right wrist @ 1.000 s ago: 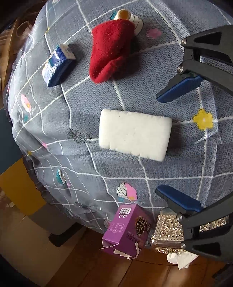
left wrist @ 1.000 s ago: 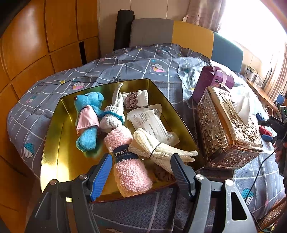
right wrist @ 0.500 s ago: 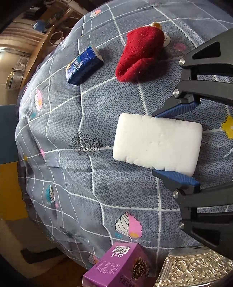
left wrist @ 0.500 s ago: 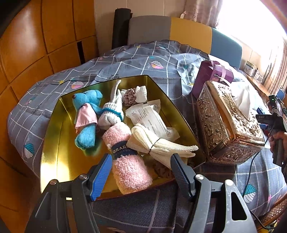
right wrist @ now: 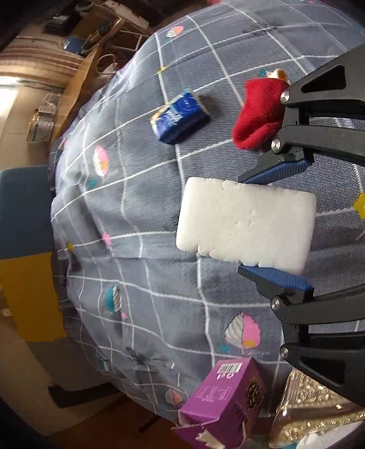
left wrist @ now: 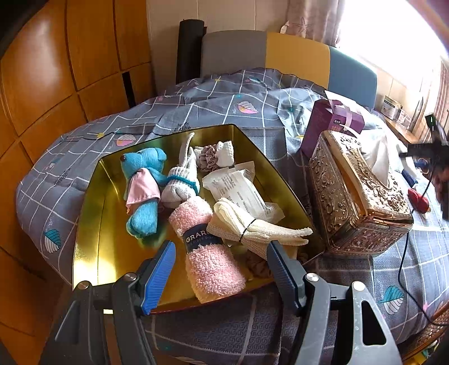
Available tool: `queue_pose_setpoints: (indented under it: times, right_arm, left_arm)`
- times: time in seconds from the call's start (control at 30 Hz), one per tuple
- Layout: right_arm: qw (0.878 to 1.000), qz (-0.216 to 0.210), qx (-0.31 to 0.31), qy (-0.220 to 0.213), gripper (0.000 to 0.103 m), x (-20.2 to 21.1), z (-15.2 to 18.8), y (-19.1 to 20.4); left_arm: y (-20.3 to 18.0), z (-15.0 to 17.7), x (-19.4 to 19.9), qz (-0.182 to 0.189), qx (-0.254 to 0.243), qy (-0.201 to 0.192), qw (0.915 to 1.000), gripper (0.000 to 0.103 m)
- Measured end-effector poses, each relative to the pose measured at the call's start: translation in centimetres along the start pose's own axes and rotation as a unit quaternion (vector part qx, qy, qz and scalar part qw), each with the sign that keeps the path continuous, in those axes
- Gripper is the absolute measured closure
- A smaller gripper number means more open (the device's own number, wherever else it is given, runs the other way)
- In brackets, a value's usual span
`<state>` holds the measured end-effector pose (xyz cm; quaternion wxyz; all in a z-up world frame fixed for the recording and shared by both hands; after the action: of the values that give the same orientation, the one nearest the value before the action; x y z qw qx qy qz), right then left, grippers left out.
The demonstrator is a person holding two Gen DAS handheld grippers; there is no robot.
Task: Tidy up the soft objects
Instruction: 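Carry the sponge to the gold tray with the right gripper and release it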
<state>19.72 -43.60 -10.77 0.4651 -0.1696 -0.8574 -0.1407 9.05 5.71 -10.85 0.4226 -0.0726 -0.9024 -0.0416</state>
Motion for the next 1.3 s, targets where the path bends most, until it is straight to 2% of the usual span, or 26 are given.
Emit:
queue_pose_setpoints:
  times: [0.13,0.3,0.53,0.8,0.97,1.13,1.3]
  right_arm:
    - [0.998,-0.036,0.043,-0.026,0.046,2.7,-2.2,4.6]
    - [0.991,-0.091,0.084,-0.052,0.046,5.8,-3.0,10.6]
    - [0.966,-0.176,0.172,-0.082,0.046,10.8,-1.3,19.5]
    - [0.916,-0.27,0.287,-0.073,0.046,15.4,5.1,28.0]
    - [0.888,-0.304,0.343,-0.044,0.046,15.7,10.3,32.3]
    - [0.864,-0.329,0.381,-0.001,0.046,14.6,15.8,36.0]
    - [0.845,-0.351,0.403,0.036,0.046,13.3,20.8,39.4]
  left_arm:
    - [0.2,0.0,0.2,-0.001,-0.002,-0.004,1.0,0.035]
    - [0.3,0.2,0.4,0.003,-0.003,-0.005,1.0,0.035]
    - [0.9,0.3,0.5,0.003,-0.002,-0.009,1.0,0.035]
    - [1.4,0.3,0.8,0.007,0.003,-0.018,0.9998,0.035]
    - [2.7,0.6,0.8,0.008,0.012,-0.014,0.9998,0.035]
    - [7.9,0.4,1.4,-0.018,0.072,-0.013,0.9971,0.035]
    - [14.2,0.6,2.3,-0.068,0.139,-0.02,0.9878,0.035]
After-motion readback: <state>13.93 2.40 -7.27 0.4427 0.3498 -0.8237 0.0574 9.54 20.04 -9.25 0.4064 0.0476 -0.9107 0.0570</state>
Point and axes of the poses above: each gripper's, at about its wrist camera, not at the fingertips, and x roughly against the way its jaws point, y to its left, z to its underside, the point moved 9 cm from there along -x, roughly the way its jaws point, and after that the axes turned 1 degree about -x, right-handed, at the moved point
